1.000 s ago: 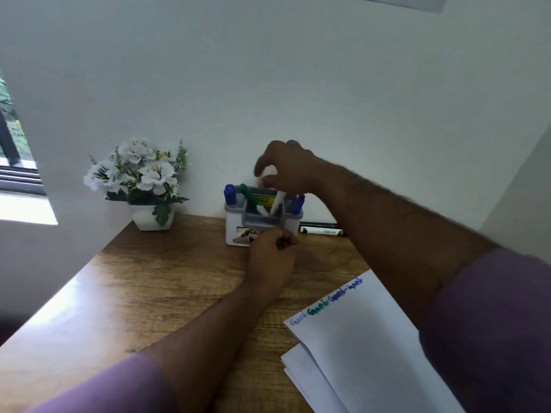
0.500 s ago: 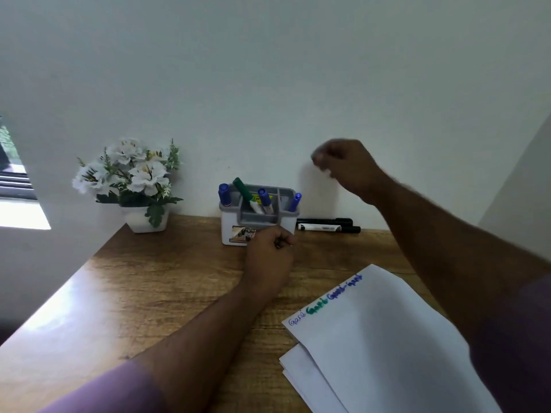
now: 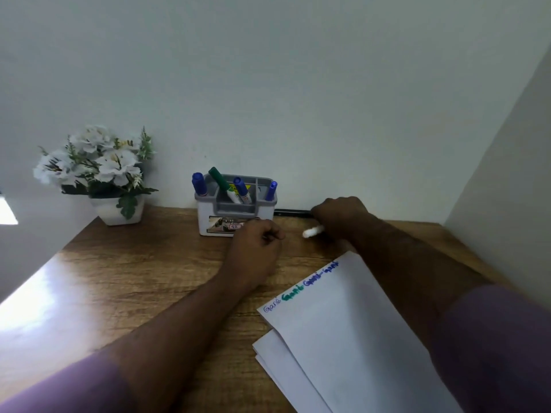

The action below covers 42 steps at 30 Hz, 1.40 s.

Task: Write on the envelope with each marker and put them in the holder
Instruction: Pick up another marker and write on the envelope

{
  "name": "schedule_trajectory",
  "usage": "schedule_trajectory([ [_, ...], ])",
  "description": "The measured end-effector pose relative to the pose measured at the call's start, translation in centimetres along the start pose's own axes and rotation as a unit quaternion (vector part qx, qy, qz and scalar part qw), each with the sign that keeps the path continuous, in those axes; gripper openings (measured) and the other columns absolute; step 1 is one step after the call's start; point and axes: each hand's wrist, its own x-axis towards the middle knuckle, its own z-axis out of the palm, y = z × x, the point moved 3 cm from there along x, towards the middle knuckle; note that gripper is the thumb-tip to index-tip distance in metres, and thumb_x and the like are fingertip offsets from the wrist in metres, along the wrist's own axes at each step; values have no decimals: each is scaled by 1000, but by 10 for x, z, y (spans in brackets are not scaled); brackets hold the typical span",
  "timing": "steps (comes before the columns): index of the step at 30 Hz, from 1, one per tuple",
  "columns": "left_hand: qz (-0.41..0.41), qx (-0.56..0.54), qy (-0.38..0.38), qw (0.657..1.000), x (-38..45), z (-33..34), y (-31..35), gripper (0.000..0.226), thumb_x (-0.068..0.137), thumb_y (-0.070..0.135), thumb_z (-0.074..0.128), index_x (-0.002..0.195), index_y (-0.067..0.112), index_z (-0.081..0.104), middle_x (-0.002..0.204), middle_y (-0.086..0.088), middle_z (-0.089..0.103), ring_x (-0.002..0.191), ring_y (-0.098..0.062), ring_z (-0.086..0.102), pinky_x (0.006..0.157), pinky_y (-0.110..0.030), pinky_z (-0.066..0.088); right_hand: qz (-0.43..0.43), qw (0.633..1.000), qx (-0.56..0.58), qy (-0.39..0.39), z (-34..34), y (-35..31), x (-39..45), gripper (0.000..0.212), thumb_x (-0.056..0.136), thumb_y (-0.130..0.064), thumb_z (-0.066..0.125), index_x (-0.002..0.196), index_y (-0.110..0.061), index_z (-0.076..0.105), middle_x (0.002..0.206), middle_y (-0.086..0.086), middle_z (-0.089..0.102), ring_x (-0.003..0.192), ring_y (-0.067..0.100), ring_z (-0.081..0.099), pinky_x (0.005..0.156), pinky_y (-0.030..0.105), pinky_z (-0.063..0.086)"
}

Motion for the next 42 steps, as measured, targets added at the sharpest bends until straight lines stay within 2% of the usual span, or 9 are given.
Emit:
schedule_trajectory([
  [3, 38, 14, -1, 999, -3, 2, 6, 14, 90, 21, 61, 102, 19, 67, 97, 5, 61, 81, 5, 53, 65, -2, 40, 4, 975, 201, 100, -19, 12, -22, 26, 81, -32, 63, 100, -18, 55, 87, 0, 61, 82, 20, 63, 66, 32, 45],
  [6, 74, -24, -37, 996, -10, 5, 17, 39, 90, 40, 57, 126, 24, 56, 108, 14, 55, 91, 11, 50, 69, -2, 40, -50, 793, 595, 118, -27, 12, -63, 8, 84, -9, 64, 87, -2, 66, 68, 5, 66, 57, 8, 61, 50, 23, 43],
  [8, 116, -32, -67, 991, -13, 7, 26, 44, 88, 41, 60, 129, 27, 54, 103, 20, 55, 89, 10, 53, 72, -8, 41, -70, 694, 711, 89, -19, 5, -82, 9, 84, -4, 64, 89, 1, 69, 70, 18, 69, 59, 21, 63, 49, 24, 45],
  [12, 189, 24, -62, 980, -15, 6, 27, 27, 88, 26, 64, 115, 22, 67, 99, 8, 70, 84, -1, 58, 71, -10, 45, -101, 597, 795, 48, -1, -13, -96, 17, 78, -9, 74, 92, -1, 67, 73, 21, 69, 63, 29, 64, 52, 29, 51],
  [22, 192, -28, -146, 970, -12, 9, 25, 29, 92, 11, 58, 119, 16, 65, 108, 1, 71, 97, -3, 63, 83, -19, 50, -40, 506, 856, 95, 23, -24, -100, 13, 75, -13, 68, 79, -1, 72, 72, 21, 70, 56, 22, 66, 52, 27, 54],
  [29, 126, -110, -211, 963, -10, 6, 34, 30, 93, 14, 57, 123, 15, 63, 97, -7, 73, 81, -9, 65, 75, -23, 53, 11, 465, 873, 147, 12, -25, -100, 35, 83, 5, 58, 53, -11, 51, 42, 8, 51, 32, 12, 44, 34, 16, 31],
  [32, 204, 9, -150, 967, -15, 6, 39, 30, 93, 11, 57, 122, 12, 62, 98, -3, 70, 79, 0, 57, 72, -11, 45, 21, 461, 876, 142, 9, -26, -101, 32, 83, 2, 60, 56, -11, 49, 41, 6, 50, 29, 11, 40, 33, 15, 26],
  [36, 305, 159, -69, 936, -21, 7, 41, 27, 92, 14, 56, 119, 8, 61, 104, -9, 68, 92, -17, 57, 80, -29, 45, 38, 419, 898, 133, 10, -29, -99, 37, 83, 0, 59, 51, -16, 53, 41, 6, 50, 30, 11, 41, 33, 16, 28],
  [42, 242, 66, -97, 963, -16, 9, 28, 10, 93, 21, 55, 102, 18, 58, 92, 5, 60, 83, -8, 55, 71, -30, 50, -11, 452, 885, 113, 15, -35, -105, 10, 85, -2, 63, 75, -5, 64, 61, 11, 68, 49, 15, 60, 45, 22, 46],
])
